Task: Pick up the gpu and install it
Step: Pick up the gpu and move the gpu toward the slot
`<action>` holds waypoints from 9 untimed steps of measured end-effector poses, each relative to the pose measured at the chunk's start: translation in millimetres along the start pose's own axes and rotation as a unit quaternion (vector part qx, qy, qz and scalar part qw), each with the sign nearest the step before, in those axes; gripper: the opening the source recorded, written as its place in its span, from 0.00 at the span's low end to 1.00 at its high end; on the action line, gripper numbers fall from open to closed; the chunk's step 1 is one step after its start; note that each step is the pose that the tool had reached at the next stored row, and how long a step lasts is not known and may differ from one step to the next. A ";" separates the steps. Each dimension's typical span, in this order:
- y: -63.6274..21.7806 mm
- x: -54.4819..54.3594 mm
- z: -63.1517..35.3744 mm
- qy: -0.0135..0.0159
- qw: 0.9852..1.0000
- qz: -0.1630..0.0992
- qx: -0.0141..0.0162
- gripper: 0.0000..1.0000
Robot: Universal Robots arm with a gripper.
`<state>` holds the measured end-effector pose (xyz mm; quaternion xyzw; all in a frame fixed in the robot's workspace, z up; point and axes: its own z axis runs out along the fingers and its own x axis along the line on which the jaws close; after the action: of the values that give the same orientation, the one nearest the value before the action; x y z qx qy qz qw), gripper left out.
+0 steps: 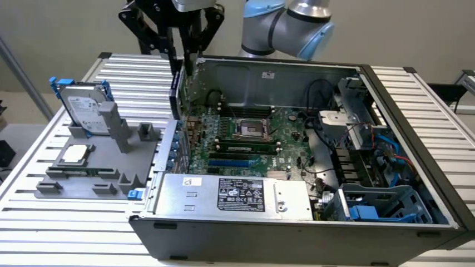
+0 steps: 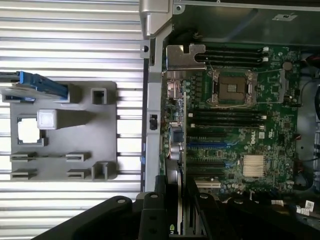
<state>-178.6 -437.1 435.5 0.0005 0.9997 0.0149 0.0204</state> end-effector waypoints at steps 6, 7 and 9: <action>-1.0 -26.9 2.7 0.002 1.000 0.000 0.000 0.27; -1.2 -31.3 3.7 0.003 1.000 0.000 0.000 0.27; -1.5 -40.6 6.2 0.003 1.000 0.000 0.000 0.27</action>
<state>-137.8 -438.5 430.8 0.0005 0.9997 0.0149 0.0173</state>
